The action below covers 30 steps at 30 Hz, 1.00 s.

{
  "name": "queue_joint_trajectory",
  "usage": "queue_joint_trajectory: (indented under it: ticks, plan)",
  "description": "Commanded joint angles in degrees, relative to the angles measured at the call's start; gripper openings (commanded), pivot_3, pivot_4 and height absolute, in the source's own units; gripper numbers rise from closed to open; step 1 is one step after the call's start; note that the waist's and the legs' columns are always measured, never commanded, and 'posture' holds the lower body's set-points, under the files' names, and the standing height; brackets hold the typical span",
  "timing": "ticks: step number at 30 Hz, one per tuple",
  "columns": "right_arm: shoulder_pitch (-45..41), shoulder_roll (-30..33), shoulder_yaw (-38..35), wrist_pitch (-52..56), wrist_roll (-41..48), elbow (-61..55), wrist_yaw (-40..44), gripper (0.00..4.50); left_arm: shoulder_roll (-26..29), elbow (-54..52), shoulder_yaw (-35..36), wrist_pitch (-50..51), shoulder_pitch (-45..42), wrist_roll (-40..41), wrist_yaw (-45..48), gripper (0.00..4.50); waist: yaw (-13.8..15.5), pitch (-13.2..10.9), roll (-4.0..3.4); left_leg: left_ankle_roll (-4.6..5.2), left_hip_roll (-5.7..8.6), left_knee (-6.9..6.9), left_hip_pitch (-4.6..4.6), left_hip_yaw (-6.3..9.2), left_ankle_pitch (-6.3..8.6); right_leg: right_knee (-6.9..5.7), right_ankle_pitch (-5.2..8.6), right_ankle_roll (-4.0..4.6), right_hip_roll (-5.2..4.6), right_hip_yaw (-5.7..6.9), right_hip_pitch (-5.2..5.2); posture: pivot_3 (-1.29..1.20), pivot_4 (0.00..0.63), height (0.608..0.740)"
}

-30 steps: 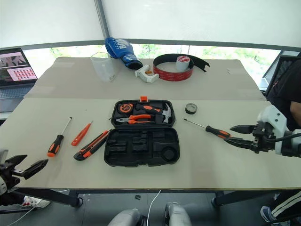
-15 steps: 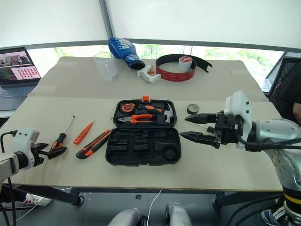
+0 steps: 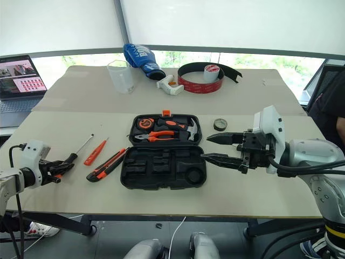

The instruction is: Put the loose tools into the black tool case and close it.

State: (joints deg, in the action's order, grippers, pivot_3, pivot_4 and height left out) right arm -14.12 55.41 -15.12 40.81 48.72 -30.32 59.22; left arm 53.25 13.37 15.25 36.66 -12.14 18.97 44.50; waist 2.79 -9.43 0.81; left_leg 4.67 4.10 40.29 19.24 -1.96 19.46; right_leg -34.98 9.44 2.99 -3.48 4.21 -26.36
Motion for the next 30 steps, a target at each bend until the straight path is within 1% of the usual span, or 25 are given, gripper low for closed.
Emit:
queue_joint_trajectory:
  ticks: [1,4,7,9,14,17,20,22,23,26,27,28,30]
  plan:
    - [3.9,1.3,-2.8,-2.2,-2.3,-1.1,0.9,3.29,3.7,-8.2,-0.9,-6.9,-8.0,1.7,7.8,0.91,0.4,-0.2,0.42,0.00,-0.03,0.01,0.05,0.08,0.00,0.01,0.00,0.01,0.00,0.11,-0.01,0.00,0.150,0.730]
    - [5.0,1.0,-3.5,-2.3,-2.2,-0.6,0.4,3.29,3.1,-12.6,-6.0,-9.9,-12.5,2.2,15.0,0.91,0.8,-0.2,0.43,0.01,0.00,0.17,0.22,0.10,0.02,0.15,-0.05,-0.03,-0.12,0.21,0.02,0.00,0.150,0.730]
    - [6.0,0.7,-3.6,-2.6,-3.2,0.0,-0.5,3.29,1.7,-15.6,-11.6,-12.4,-15.1,2.5,21.6,0.91,0.2,-0.1,0.34,0.04,0.04,0.17,0.09,-0.04,0.04,0.35,-0.10,-0.11,-0.15,0.19,0.17,0.00,0.150,0.730]
    - [6.9,0.6,-3.8,-3.1,-4.0,0.2,-1.0,3.29,0.8,-15.7,-15.4,-14.3,-16.5,1.7,25.6,0.91,-0.7,-0.1,0.33,0.04,0.05,0.15,0.08,-0.05,0.03,0.37,-0.10,-0.11,-0.11,0.20,0.16,0.00,0.150,0.730]
    - [8.3,0.1,-5.0,-3.4,-4.7,0.3,-2.4,3.29,-3.0,-7.5,-24.1,-24.9,-21.6,-6.0,29.9,0.91,-1.3,-0.2,0.36,-0.01,0.02,0.15,0.06,-0.01,-0.02,0.16,0.04,0.19,-0.03,0.49,0.11,0.00,0.150,0.730]
    - [9.0,-0.2,-5.3,-4.0,-5.7,0.5,-2.9,3.29,-8.1,-0.4,-28.4,-30.7,-26.5,-10.2,29.8,0.91,-1.2,-0.2,0.36,-0.21,-0.02,0.20,0.04,0.01,-0.13,0.10,-0.02,0.34,-0.08,0.50,0.16,0.00,0.150,0.730]
    - [9.8,0.2,-4.7,-5.4,-7.7,0.5,-2.4,3.29,-11.6,5.1,-30.9,-34.6,-29.7,-13.6,30.1,0.91,-0.6,-0.2,0.37,-0.24,-0.07,0.43,0.11,0.02,-0.15,0.10,-0.02,0.30,-0.09,0.47,0.19,0.00,0.150,0.730]
    - [9.7,0.1,-4.9,-5.4,-7.5,0.4,-2.5,3.29,-12.9,7.0,-31.9,-35.9,-31.0,-14.8,30.9,0.91,-0.6,-0.2,0.37,-0.17,-0.09,0.45,0.14,0.01,-0.11,0.10,0.12,-0.21,-0.09,0.40,0.18,0.00,0.150,0.730]
    - [9.7,0.0,-5.0,-5.4,-7.5,0.4,-2.6,3.29,-13.3,7.8,-32.3,-36.5,-31.5,-15.5,31.0,0.91,-0.7,-0.2,0.38,-0.13,-0.10,0.45,0.17,-0.01,-0.09,0.09,0.11,-0.28,-0.09,0.38,0.15,0.00,0.150,0.730]
    - [9.8,-0.3,-5.3,-5.3,-7.4,0.2,-3.0,3.29,-14.1,10.6,-32.7,-37.9,-32.9,-17.6,30.1,0.91,-0.5,-0.2,0.40,-0.04,-0.12,0.47,0.20,0.00,-0.08,0.07,0.09,-0.26,-0.08,0.40,0.12,0.00,0.150,0.730]
    - [9.9,-0.4,-5.4,-5.2,-7.3,0.0,-3.2,3.29,-14.4,11.6,-32.6,-38.0,-33.3,-18.2,29.5,0.91,-0.5,-0.2,0.40,0.00,-0.12,0.48,0.22,0.00,-0.09,0.05,0.05,-0.20,-0.08,0.40,0.10,0.00,0.150,0.730]
    - [10.1,-0.5,-5.4,-5.3,-7.4,0.0,-3.4,3.29,-14.7,12.3,-32.4,-37.9,-33.7,-18.5,29.2,0.91,-0.5,-0.2,0.40,0.08,-0.12,0.48,0.24,0.00,-0.10,0.06,-0.12,0.10,-0.08,0.41,0.09,0.00,0.150,0.730]
    - [10.4,-0.6,-5.4,-5.3,-7.4,-0.3,-3.6,3.29,-15.1,13.1,-32.1,-37.6,-34.1,-18.6,29.4,0.91,-0.4,-0.2,0.40,0.37,-0.11,0.51,0.27,0.01,-0.21,0.06,-0.14,0.12,-0.08,0.41,0.09,0.00,0.150,0.730]
